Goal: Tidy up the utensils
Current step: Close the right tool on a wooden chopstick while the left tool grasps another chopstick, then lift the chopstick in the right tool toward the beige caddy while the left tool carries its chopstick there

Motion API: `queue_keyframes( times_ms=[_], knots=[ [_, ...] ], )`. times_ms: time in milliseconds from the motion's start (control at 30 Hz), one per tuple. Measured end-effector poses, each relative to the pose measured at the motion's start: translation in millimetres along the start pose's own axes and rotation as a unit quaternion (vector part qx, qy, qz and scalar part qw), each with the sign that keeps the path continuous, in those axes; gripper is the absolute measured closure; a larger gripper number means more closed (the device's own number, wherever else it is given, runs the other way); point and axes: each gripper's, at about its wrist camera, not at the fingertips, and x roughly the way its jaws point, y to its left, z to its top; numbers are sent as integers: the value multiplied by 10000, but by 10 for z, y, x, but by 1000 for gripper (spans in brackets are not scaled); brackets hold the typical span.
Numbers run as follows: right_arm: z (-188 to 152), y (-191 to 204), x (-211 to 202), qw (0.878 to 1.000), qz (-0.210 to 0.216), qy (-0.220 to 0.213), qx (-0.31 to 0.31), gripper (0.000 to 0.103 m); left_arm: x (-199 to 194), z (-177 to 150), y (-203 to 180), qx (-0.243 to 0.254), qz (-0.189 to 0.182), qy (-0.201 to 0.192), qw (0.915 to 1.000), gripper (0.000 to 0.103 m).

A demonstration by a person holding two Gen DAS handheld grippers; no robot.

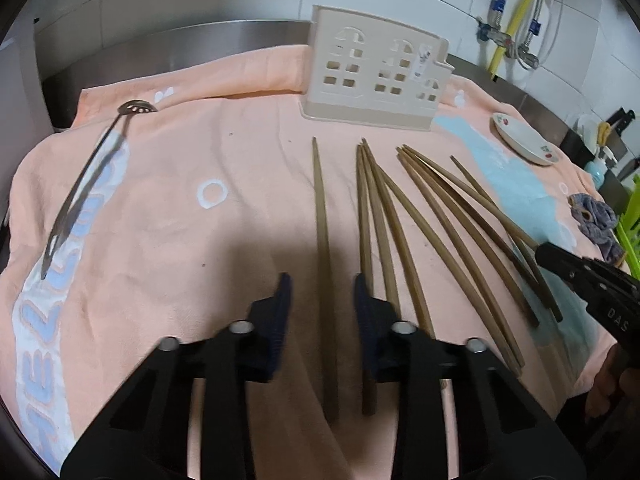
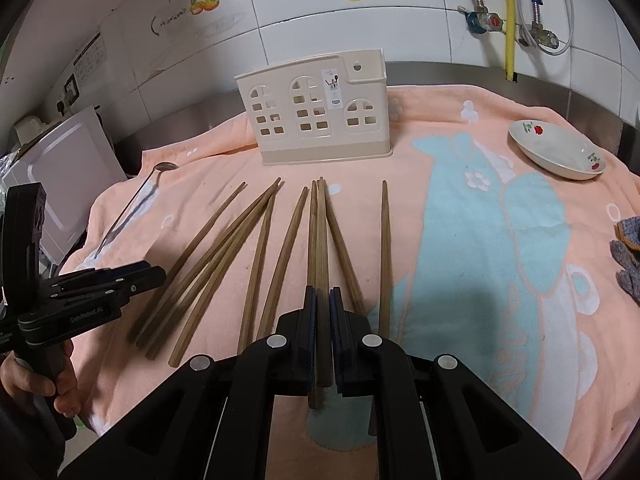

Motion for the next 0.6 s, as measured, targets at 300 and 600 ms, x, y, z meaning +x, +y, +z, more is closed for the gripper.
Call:
queue_keyframes(
  times_ms=[300, 600],
  knots=[
    [31, -31, -35, 10000, -21, -64, -19, 96, 97, -42, -18, 79, 46, 171, 9998, 86],
    [102, 0, -116, 9997, -31, -182, -135, 96, 140, -35, -54, 267, 234, 219, 9991, 91]
  ],
)
